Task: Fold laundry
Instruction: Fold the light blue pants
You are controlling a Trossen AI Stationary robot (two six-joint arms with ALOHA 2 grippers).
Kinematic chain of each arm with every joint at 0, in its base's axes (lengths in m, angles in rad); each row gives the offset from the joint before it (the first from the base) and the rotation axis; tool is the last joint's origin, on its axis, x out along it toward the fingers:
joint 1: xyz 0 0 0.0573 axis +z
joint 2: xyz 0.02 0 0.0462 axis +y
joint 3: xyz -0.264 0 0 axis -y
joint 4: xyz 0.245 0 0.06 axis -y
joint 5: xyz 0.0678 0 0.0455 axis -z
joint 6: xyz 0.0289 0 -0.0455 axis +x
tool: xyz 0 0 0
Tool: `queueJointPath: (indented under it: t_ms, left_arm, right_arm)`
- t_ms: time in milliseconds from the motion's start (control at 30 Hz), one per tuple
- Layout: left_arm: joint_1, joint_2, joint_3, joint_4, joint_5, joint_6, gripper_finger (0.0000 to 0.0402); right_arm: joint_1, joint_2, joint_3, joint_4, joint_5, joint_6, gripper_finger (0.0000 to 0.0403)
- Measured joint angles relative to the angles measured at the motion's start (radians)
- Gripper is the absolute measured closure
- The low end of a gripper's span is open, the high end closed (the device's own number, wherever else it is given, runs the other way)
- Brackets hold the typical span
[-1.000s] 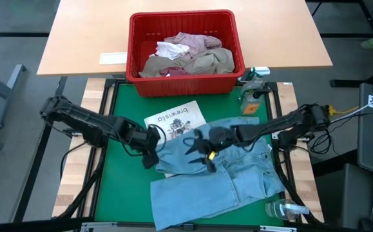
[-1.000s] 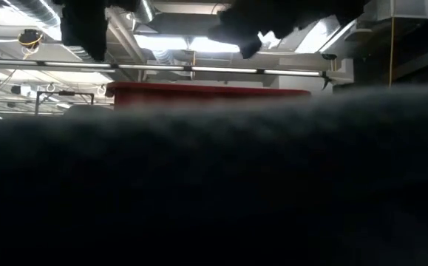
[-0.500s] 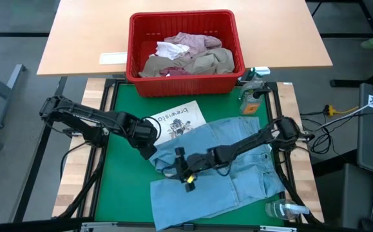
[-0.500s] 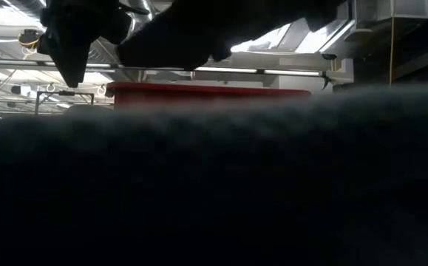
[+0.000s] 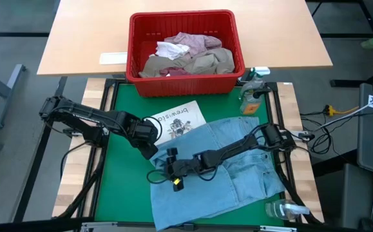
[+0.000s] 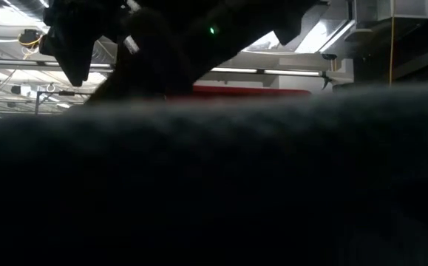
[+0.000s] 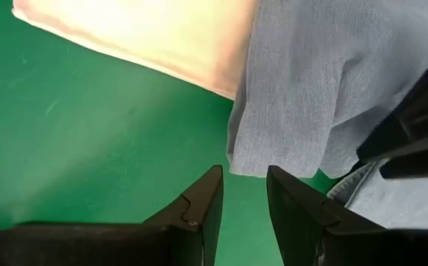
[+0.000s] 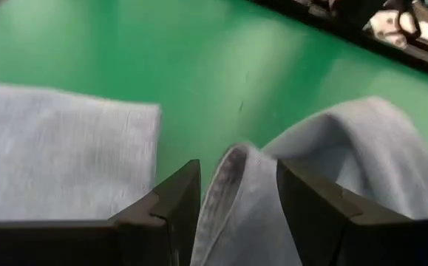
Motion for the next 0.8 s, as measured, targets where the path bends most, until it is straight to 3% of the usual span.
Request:
queueJointPath:
  t_ms: [100,267,533,800]
  left_arm:
    - [0.0,0.0,0.0,0.004,0.003,0.0,0.0301]
    - [0.0,0.0,0.0,0.022,0.003,-0.001,0.0301]
    - [-0.002,0.0,0.0,0.078,-0.003,-0.057,0.0301]
    - [-0.002,0.001,-0.004,0.091,-0.01,-0.074,0.0301]
  right_arm:
    - [0.0,0.001,0.0,-0.031,0.006,-0.02,0.0226]
    - [-0.001,0.001,0.0,-0.039,0.113,-0.027,0.0226]
    - [-0.007,0.001,0.0,-0.101,0.095,-0.047,0.023]
    - [-0.007,0.001,0.0,-0.105,0.084,-0.046,0.0305]
